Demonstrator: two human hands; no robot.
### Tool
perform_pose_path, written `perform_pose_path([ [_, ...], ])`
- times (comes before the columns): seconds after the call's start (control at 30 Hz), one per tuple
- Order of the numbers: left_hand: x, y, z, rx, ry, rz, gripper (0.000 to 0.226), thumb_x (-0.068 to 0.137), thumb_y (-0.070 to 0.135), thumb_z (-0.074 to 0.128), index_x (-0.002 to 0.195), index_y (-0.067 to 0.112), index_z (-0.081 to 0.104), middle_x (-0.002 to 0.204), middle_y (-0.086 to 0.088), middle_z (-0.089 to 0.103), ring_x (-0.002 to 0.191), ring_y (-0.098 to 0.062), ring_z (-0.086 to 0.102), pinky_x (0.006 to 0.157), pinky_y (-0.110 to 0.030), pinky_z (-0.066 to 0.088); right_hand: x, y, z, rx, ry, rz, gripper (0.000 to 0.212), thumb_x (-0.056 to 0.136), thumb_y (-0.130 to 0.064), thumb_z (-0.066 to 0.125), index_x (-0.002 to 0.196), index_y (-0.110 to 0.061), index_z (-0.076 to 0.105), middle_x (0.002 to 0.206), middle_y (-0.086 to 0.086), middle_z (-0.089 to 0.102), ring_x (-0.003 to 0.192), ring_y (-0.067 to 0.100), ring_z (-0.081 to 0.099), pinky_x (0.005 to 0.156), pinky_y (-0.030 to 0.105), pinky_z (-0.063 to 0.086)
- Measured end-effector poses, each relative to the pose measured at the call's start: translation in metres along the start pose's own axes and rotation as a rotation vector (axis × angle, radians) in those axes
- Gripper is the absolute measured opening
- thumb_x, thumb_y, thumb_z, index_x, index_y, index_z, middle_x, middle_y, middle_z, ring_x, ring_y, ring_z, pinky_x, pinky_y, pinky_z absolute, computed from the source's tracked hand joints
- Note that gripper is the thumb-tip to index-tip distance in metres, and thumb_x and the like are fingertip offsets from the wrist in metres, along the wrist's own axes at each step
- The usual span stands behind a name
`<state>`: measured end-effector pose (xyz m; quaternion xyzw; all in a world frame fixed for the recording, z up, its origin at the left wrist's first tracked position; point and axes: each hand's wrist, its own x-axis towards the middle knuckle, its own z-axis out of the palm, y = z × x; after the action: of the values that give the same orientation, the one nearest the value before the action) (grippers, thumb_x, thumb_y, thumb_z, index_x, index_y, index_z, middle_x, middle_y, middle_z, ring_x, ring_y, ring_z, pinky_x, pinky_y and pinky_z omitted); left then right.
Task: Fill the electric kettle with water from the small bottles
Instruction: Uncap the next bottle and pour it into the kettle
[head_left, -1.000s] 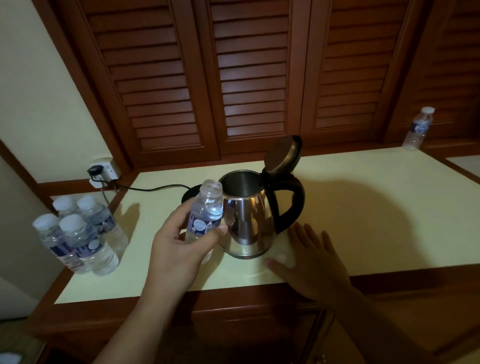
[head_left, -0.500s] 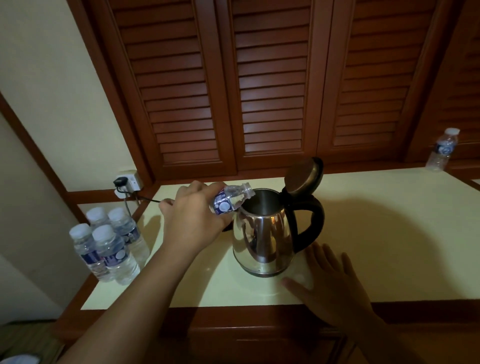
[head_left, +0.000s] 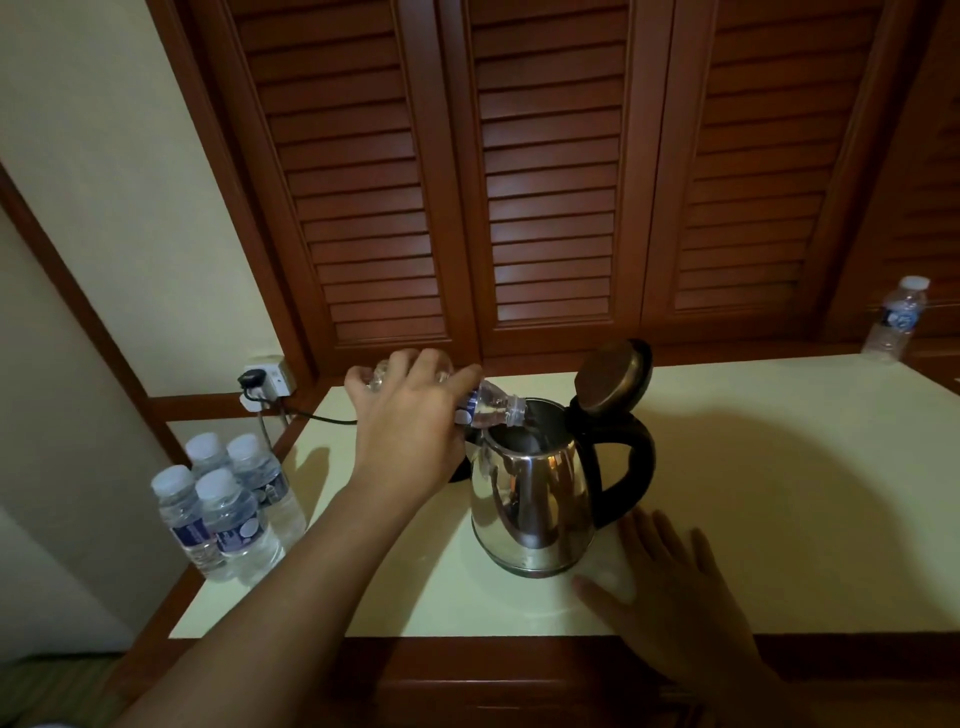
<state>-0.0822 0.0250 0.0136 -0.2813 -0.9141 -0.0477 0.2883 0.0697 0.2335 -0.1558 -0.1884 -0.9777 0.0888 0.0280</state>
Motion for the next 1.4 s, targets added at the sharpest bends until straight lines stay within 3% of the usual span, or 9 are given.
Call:
perform_pose_path([
  [0.57, 0.02, 0.002, 0.001, 0.125, 0.014, 0.223, 0.071, 0.065, 0.022, 0.092, 0.131, 0.032, 0.068, 0.132, -0.008, 0.063, 0.138, -0.036, 0.044, 0.104, -0.076, 0.032, 0.0, 0.0, 0.001, 0.043, 0.044, 0.002, 0.107, 0.079, -0.092, 0.01, 0.162, -0.025, 0.004, 0.171, -0.004, 0.005, 0.158, 0.018, -0.002, 0.126, 0.049, -0.002],
  [0.9, 0.017, 0.008, 0.0, 0.127, 0.005, 0.264, 0.065, 0.07, 0.021, 0.091, 0.13, 0.03, 0.068, 0.141, -0.011, 0.06, 0.148, -0.039, 0.035, 0.11, -0.08, 0.024, -0.001, 0.003, 0.001, 0.116, 0.072, -0.022, 0.103, 0.08, -0.092, 0.011, 0.162, -0.03, 0.002, 0.171, -0.006, 0.005, 0.158, 0.018, -0.002, 0.126, 0.05, -0.003],
  [1.03, 0.016, 0.01, 0.0, 0.131, 0.036, 0.294, 0.061, 0.072, 0.016, 0.09, 0.128, 0.028, 0.069, 0.141, -0.012, 0.06, 0.149, -0.042, 0.037, 0.112, -0.079, 0.023, -0.005, 0.004, -0.004, 0.121, 0.091, -0.061, 0.099, 0.078, -0.091, 0.007, 0.156, -0.033, 0.025, 0.166, -0.009, 0.023, 0.157, 0.018, 0.008, 0.127, 0.048, 0.001],
  [1.2, 0.017, 0.01, -0.004, 0.154, 0.085, 0.359, 0.061, 0.074, 0.011, 0.086, 0.131, 0.025, 0.068, 0.143, -0.015, 0.059, 0.15, -0.044, 0.037, 0.114, -0.078, 0.02, -0.008, 0.008, 0.001, 0.105, 0.138, -0.083, 0.065, 0.085, -0.077, 0.03, 0.123, -0.035, 0.061, 0.142, -0.013, 0.054, 0.148, 0.019, 0.034, 0.125, 0.048, 0.011],
  [1.3, 0.016, 0.008, -0.009, 0.176, 0.097, 0.348, 0.063, 0.076, 0.014, 0.084, 0.135, 0.026, 0.066, 0.143, -0.013, 0.059, 0.146, -0.043, 0.039, 0.114, -0.078, 0.018, -0.008, 0.01, 0.004, 0.057, 0.185, -0.118, 0.054, 0.09, -0.067, 0.036, 0.105, -0.029, 0.07, 0.118, -0.01, 0.068, 0.126, 0.022, 0.058, 0.119, 0.051, 0.028],
  [1.4, 0.013, 0.003, -0.016, 0.206, 0.091, 0.263, 0.074, 0.074, 0.022, 0.081, 0.145, 0.029, 0.059, 0.138, -0.009, 0.06, 0.137, -0.041, 0.045, 0.11, -0.077, 0.024, -0.012, 0.008, 0.001, 0.144, 0.314, -0.176, 0.047, 0.098, -0.053, 0.043, 0.101, -0.018, 0.073, 0.104, -0.001, 0.073, 0.098, 0.023, 0.069, 0.107, 0.04, 0.037],
])
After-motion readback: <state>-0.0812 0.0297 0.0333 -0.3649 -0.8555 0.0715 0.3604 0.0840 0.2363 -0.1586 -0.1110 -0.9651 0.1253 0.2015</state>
